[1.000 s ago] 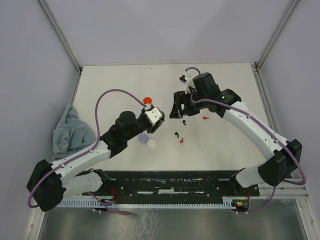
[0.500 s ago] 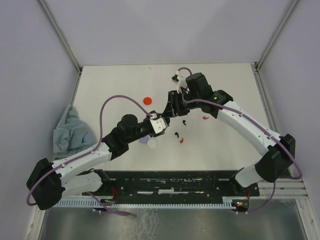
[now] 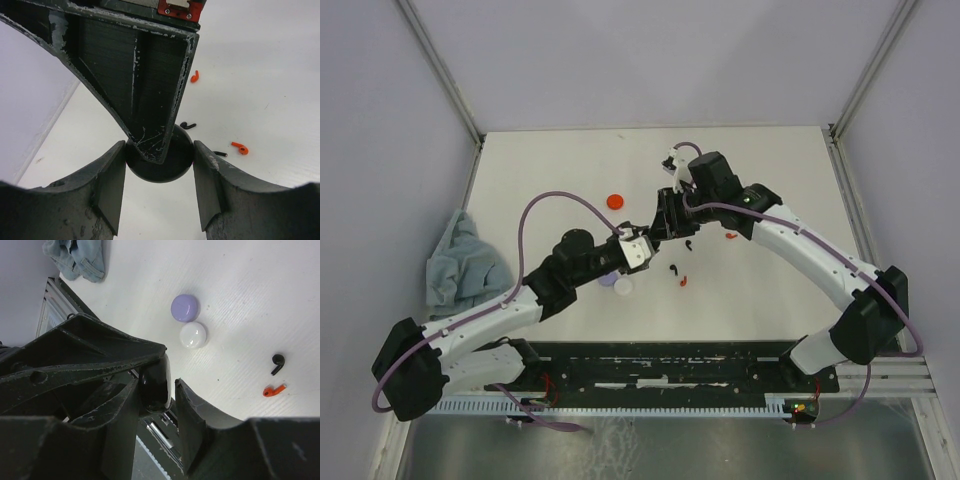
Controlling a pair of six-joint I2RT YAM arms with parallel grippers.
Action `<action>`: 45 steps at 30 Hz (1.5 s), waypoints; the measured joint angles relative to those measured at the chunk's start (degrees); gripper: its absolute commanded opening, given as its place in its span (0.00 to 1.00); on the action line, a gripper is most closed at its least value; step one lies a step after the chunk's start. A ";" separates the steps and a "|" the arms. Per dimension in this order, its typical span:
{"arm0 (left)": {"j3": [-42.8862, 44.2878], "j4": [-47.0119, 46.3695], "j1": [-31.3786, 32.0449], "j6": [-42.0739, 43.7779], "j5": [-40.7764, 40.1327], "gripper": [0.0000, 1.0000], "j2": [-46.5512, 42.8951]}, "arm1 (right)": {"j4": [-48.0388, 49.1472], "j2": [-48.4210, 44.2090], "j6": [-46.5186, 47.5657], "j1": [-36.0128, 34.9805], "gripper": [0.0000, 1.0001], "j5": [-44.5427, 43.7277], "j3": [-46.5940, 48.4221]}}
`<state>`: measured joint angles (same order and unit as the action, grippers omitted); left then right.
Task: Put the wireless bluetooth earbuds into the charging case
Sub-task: Pick up the charging case at the center of the board.
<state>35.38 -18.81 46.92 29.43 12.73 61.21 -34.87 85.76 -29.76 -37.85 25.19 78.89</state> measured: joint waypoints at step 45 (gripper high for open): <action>2.10 -13.55 -20.87 -42.91 36.00 0.63 2.60 | -4.57 -2.21 22.51 2.45 0.11 13.05 6.62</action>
<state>37.47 -32.36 26.04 -13.47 48.73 63.81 -39.44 83.55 -7.25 -35.40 38.24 85.52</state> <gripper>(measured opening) 0.684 0.321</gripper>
